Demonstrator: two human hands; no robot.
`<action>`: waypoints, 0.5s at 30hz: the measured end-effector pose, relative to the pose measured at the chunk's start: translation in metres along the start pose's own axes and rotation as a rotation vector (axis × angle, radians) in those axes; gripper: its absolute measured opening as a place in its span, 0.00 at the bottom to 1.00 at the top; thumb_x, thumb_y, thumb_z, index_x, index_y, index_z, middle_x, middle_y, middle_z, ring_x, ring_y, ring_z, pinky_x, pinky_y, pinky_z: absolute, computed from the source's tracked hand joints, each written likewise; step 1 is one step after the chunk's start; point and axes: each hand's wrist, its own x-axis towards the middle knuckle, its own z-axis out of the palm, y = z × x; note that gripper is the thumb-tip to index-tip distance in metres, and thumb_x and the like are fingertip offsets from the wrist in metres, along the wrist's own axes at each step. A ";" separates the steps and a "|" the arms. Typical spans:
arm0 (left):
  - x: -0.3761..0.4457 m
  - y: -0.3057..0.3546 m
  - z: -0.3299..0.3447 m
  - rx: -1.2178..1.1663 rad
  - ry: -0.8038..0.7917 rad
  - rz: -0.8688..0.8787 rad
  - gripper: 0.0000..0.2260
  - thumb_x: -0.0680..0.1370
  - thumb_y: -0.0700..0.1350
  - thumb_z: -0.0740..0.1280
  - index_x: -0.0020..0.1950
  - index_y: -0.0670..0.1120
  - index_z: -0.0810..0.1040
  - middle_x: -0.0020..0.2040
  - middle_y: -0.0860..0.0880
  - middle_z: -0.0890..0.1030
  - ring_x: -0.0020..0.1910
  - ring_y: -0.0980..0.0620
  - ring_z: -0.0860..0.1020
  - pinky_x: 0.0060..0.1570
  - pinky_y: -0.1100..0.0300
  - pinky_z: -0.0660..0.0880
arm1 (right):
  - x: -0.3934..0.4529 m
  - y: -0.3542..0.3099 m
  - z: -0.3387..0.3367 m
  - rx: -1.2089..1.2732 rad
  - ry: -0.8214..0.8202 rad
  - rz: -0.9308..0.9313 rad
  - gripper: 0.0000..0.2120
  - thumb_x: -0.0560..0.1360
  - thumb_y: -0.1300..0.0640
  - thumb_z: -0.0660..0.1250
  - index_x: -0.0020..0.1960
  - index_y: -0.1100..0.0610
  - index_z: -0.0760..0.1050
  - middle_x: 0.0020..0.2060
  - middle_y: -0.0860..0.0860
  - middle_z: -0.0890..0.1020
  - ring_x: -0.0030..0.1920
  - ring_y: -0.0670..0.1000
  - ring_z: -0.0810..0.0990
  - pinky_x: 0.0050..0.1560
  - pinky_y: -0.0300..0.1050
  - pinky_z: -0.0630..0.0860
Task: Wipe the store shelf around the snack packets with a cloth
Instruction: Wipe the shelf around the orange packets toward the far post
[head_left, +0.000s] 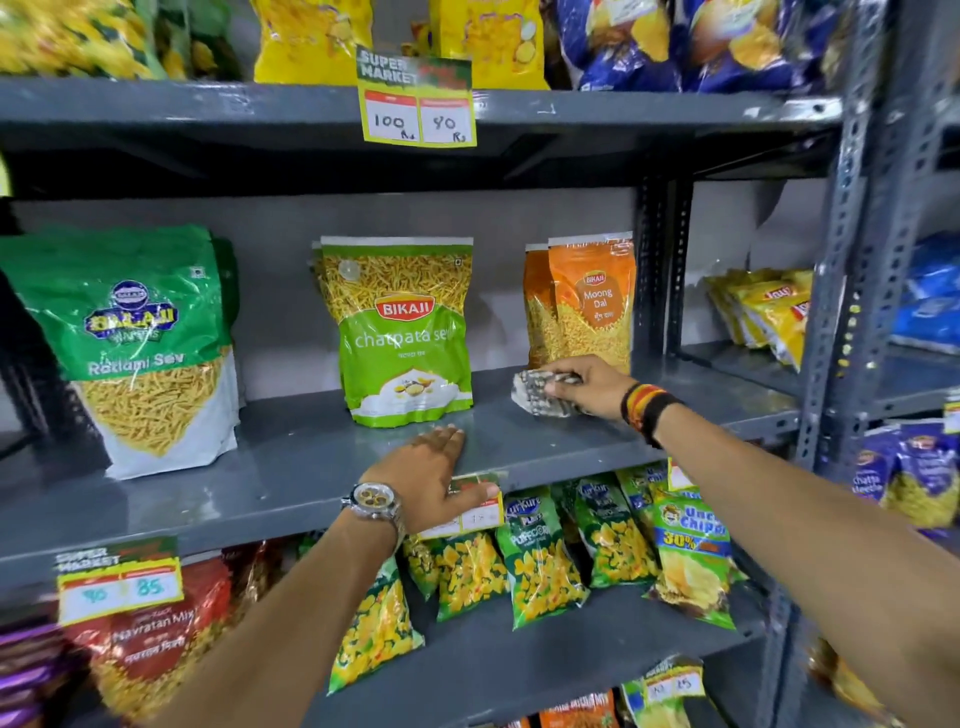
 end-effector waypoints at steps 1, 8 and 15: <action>0.000 0.000 0.000 0.002 -0.002 -0.002 0.59 0.65 0.82 0.34 0.84 0.43 0.53 0.84 0.44 0.56 0.81 0.44 0.60 0.78 0.49 0.59 | 0.014 -0.004 0.010 -0.010 -0.018 0.001 0.18 0.76 0.53 0.67 0.65 0.53 0.75 0.66 0.53 0.76 0.66 0.54 0.74 0.70 0.49 0.66; 0.002 0.003 0.002 0.018 0.002 0.004 0.43 0.79 0.71 0.55 0.84 0.44 0.53 0.84 0.45 0.55 0.82 0.46 0.57 0.79 0.52 0.55 | 0.076 -0.010 0.073 -0.148 -0.141 -0.079 0.13 0.76 0.57 0.65 0.61 0.54 0.78 0.56 0.56 0.82 0.54 0.55 0.80 0.51 0.42 0.75; 0.000 0.007 -0.001 0.035 -0.030 -0.016 0.42 0.79 0.71 0.56 0.84 0.45 0.53 0.84 0.47 0.56 0.81 0.47 0.59 0.79 0.52 0.58 | -0.014 -0.003 0.023 -0.203 -0.333 -0.317 0.15 0.80 0.55 0.61 0.66 0.50 0.73 0.59 0.46 0.75 0.55 0.43 0.73 0.49 0.34 0.66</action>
